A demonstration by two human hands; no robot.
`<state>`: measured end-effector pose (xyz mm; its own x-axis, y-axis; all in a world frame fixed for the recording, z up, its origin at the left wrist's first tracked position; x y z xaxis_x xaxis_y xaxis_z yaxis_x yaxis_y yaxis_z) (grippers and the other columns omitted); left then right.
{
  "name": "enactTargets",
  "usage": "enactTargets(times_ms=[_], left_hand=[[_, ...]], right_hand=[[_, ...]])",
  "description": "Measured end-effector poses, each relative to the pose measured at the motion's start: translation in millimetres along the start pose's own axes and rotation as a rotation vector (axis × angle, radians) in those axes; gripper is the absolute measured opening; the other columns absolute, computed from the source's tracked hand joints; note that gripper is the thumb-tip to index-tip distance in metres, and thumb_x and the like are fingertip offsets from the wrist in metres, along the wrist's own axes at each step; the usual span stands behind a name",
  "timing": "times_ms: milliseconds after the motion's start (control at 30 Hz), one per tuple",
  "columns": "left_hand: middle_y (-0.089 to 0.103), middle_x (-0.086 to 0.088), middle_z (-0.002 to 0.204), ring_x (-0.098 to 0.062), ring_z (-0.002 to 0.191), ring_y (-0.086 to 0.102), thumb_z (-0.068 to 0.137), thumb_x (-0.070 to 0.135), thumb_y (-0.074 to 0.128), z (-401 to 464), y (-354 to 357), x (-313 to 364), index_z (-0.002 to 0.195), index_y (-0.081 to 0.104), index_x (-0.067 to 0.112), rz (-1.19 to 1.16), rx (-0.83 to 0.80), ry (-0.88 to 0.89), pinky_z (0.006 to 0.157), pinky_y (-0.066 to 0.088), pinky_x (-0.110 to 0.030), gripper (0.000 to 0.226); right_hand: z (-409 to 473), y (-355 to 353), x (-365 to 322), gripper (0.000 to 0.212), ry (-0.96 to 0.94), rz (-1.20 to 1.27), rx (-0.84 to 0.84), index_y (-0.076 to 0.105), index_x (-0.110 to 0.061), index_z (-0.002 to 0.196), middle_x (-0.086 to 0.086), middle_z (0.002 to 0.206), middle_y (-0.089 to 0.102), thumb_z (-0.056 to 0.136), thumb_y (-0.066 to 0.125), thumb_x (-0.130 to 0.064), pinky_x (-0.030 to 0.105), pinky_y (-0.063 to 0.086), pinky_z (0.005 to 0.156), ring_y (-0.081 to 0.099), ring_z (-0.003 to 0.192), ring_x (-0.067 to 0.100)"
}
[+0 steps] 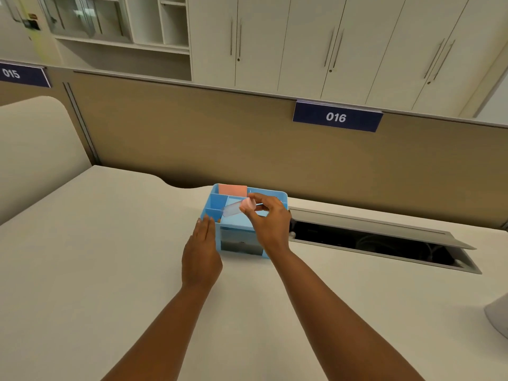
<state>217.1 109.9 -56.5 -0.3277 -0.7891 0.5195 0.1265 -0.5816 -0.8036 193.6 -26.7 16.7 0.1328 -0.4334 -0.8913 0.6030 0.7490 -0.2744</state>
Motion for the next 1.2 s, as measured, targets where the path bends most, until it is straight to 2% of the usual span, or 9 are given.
enactTargets(times_ms=[133,267,400,467,633,767,867,1067,1200], left_hand=[[0.029,-0.012,0.151,-0.026,0.139,0.028,0.084,0.002,0.055,-1,2,-3,0.14,0.023,0.005,-0.085,0.047,0.026,0.108,0.033,-0.035,0.065],[0.034,-0.014,0.148,-0.028,0.135,0.036,0.083,0.005,0.058,0,5,-4,0.139,0.028,0.004,-0.105,0.08,0.029,0.106,0.036,-0.035,0.063],[0.03,-0.01,0.15,-0.026,0.139,0.029,0.084,0.004,0.056,-1,6,-4,0.14,0.024,0.008,-0.149,0.079,0.027,0.107,0.034,-0.035,0.065],[0.027,-0.008,0.152,-0.024,0.141,0.024,0.084,0.002,0.055,-1,7,-5,0.141,0.022,0.009,-0.161,0.075,0.03,0.108,0.032,-0.034,0.066],[0.025,-0.01,0.152,-0.02,0.141,0.019,0.086,0.0,0.051,-1,9,-5,0.14,0.024,0.008,-0.214,0.106,0.031,0.11,0.027,-0.032,0.061],[0.024,-0.01,0.152,-0.009,0.135,0.01,0.087,0.001,0.051,-2,9,-4,0.139,0.021,0.007,-0.221,0.133,0.065,0.11,0.024,-0.03,0.061],[0.025,-0.011,0.151,-0.014,0.138,0.013,0.085,-0.004,0.051,-2,8,-4,0.139,0.024,0.006,-0.201,0.126,0.072,0.111,0.027,-0.035,0.061],[0.022,-0.008,0.153,-0.021,0.142,0.016,0.083,-0.005,0.053,-1,8,-5,0.14,0.021,0.009,-0.189,0.09,0.038,0.11,0.026,-0.03,0.067],[0.013,-0.005,0.156,-0.02,0.144,0.01,0.084,0.001,0.055,1,4,-3,0.143,0.011,0.011,-0.109,-0.004,0.019,0.111,0.027,-0.029,0.074]], right_hand=[[5,22,3,0.029,-0.014,0.0,-0.012,0.065,-0.014,0.103,0.01,0.106,0.065,0.078,0.067,-0.027,0.006,0.042,0.063,0.057,0.088,0.013],[7,40,5,0.031,-0.06,-0.039,-0.074,0.059,-0.014,0.107,0.009,0.11,0.064,0.08,0.065,-0.025,0.003,0.045,0.064,0.056,0.091,0.011],[6,49,13,0.027,-0.08,-0.125,-0.164,0.058,-0.014,0.103,0.01,0.111,0.064,0.08,0.065,-0.026,0.031,0.054,0.083,0.06,0.098,0.019],[5,52,17,0.026,-0.045,-0.128,-0.182,0.059,-0.015,0.102,0.009,0.112,0.064,0.08,0.065,-0.027,0.037,0.053,0.088,0.059,0.099,0.02],[2,63,20,0.024,-0.028,-0.124,-0.229,0.062,-0.011,0.101,0.012,0.112,0.065,0.082,0.061,-0.027,0.036,0.051,0.09,0.06,0.099,0.022],[2,68,24,0.026,-0.008,-0.193,-0.287,0.061,-0.009,0.107,0.013,0.116,0.064,0.087,0.054,-0.023,0.038,0.045,0.1,0.057,0.105,0.024],[0,65,25,0.026,-0.006,-0.184,-0.244,0.061,-0.007,0.107,0.013,0.115,0.065,0.087,0.053,-0.022,0.032,0.044,0.098,0.058,0.105,0.023],[-1,46,24,0.025,-0.009,-0.2,-0.175,0.062,-0.01,0.106,0.009,0.114,0.066,0.088,0.052,-0.025,0.031,0.046,0.095,0.058,0.104,0.019],[-3,23,20,0.024,-0.062,-0.28,-0.141,0.063,-0.012,0.105,0.007,0.112,0.067,0.09,0.049,-0.024,0.026,0.045,0.089,0.058,0.102,0.017]])
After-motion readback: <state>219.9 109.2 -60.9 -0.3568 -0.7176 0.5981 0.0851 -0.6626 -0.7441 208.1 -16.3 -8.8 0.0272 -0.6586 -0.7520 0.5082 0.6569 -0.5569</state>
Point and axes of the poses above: each hand's wrist, its own z-axis towards the middle knuckle, its own y-axis out of the palm, x = y × z, the point moved 3 cm from there along z, towards the middle knuckle
